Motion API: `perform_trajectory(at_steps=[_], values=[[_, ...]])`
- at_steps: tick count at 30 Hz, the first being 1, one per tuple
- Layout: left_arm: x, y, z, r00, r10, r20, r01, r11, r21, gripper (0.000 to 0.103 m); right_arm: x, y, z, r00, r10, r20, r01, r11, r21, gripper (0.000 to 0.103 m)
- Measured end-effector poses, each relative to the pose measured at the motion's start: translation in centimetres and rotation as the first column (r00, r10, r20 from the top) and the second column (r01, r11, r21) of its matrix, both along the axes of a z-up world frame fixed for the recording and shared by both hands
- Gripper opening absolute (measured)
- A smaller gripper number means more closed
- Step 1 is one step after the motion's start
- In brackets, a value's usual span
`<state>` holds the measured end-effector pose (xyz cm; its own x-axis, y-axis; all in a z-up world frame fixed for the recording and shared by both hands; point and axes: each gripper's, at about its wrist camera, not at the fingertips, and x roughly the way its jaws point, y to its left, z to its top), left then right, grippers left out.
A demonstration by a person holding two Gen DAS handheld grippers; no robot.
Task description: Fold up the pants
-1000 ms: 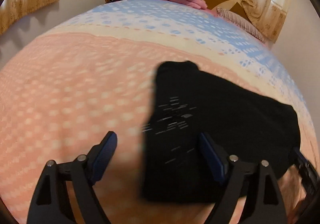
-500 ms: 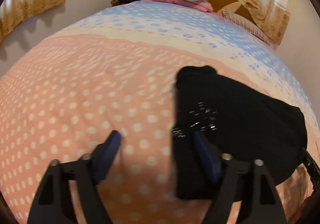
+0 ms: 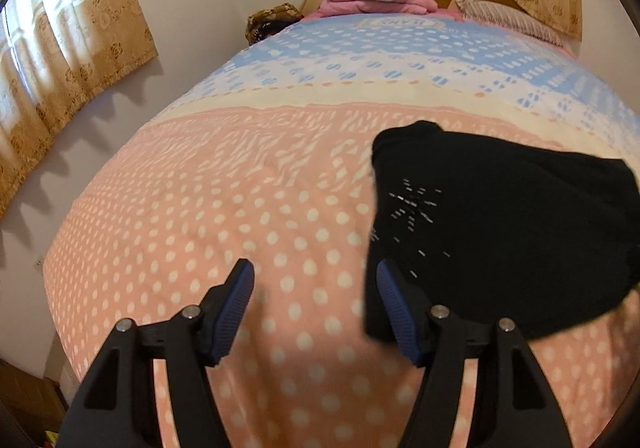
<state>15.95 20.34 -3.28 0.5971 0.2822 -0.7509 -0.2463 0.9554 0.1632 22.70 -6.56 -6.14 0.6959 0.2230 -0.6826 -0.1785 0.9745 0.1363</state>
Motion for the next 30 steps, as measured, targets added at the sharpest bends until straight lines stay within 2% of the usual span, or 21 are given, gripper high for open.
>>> perform_trajectory(at_steps=[3, 4, 5, 7, 9, 11, 14, 20, 23, 27, 30], values=[[-1.5, -0.9, 0.5, 0.999, -0.03, 0.011, 0.03, 0.999, -0.02, 0.068, -1.0, 0.7, 0.7, 1.0, -0.012, 0.005, 0.012, 0.999, -0.031, 0.032], [-2.1, -1.1, 0.6, 0.999, -0.035, 0.012, 0.035, 0.999, -0.031, 0.068, -1.7, 0.6, 1.0, 1.0, -0.026, 0.005, 0.026, 1.0, -0.012, 0.035], [-2.3, -1.3, 0.5, 0.999, -0.04, 0.011, 0.04, 0.998, -0.042, 0.068, -2.1, 0.4, 1.2, 0.999, -0.034, 0.003, 0.034, 0.999, 0.01, 0.04], [-2.8, -2.0, 0.3, 0.999, -0.052, 0.004, 0.052, 0.996, -0.066, 0.068, -3.5, 0.0, 1.7, 0.999, -0.042, -0.024, 0.044, 0.995, 0.089, 0.06], [-3.3, -2.7, 0.1, 0.998, -0.065, -0.001, 0.064, 0.996, -0.068, 0.068, -5.1, -0.2, 1.8, 0.998, -0.05, -0.04, 0.055, 0.987, 0.148, 0.061], [-4.2, -3.5, -0.2, 0.997, -0.08, -0.009, 0.079, 0.995, -0.066, 0.068, -6.2, 0.0, 1.8, 0.998, -0.046, -0.053, 0.054, 0.985, 0.165, 0.061], [-5.7, -4.4, -0.4, 0.995, -0.099, -0.016, 0.098, 0.993, -0.062, 0.068, -7.6, 0.6, 1.3, 0.993, -0.054, -0.1, 0.068, 0.988, 0.142, 0.061], [-8.3, -5.7, 0.6, 0.992, -0.124, 0.01, 0.124, 0.991, -0.04, 0.068, -10.2, 0.3, 1.1, 0.989, -0.072, -0.126, 0.092, 0.982, 0.168, 0.061], [-9.8, -6.5, 1.3, 0.988, -0.147, 0.043, 0.148, 0.989, -0.009, 0.069, -11.6, 0.2, 1.7, 0.99, -0.08, -0.112, 0.098, 0.98, 0.171, 0.061], [-11.1, -7.2, 2.3, 0.983, -0.166, 0.081, 0.167, 0.986, -0.007, 0.076, -13.4, 0.4, 3.2, 0.995, -0.087, -0.051, 0.094, 0.984, 0.153, 0.061], [-11.7, -7.6, 2.9, 0.978, -0.183, 0.101, 0.184, 0.983, -0.003, 0.076, -14.5, 0.5, 4.4, 0.996, -0.083, -0.02, 0.085, 0.984, 0.158, 0.061]])
